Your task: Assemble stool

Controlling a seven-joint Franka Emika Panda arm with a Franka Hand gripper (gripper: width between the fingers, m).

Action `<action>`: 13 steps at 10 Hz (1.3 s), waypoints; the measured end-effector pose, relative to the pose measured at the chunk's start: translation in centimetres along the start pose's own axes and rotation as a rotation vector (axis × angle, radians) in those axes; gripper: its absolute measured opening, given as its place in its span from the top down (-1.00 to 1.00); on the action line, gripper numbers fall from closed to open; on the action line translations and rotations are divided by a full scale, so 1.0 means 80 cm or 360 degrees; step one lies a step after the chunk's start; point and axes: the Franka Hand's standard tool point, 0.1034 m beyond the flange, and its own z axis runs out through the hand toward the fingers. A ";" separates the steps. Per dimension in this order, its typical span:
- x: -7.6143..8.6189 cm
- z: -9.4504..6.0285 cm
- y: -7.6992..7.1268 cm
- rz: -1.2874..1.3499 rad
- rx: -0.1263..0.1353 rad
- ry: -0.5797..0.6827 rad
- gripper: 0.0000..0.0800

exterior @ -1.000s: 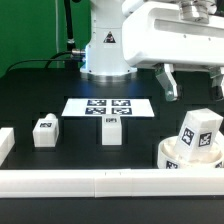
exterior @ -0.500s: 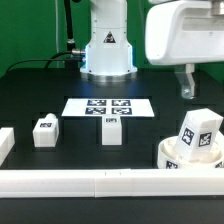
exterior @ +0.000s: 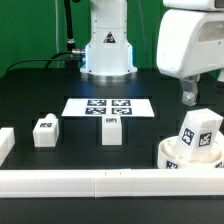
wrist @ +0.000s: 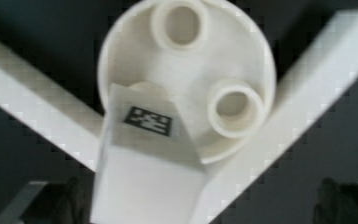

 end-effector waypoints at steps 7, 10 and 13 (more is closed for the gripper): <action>0.005 0.009 0.023 -0.0792 -0.0014 -0.0013 -0.62; 0.013 0.015 0.032 -0.1151 -0.0026 -0.0019 -0.62; 0.016 0.024 0.033 -0.1335 -0.0023 -0.0030 -0.62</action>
Offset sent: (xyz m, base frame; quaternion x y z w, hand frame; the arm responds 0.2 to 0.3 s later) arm 0.0000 0.0000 0.0000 0.0000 0.0000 -0.1296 0.9916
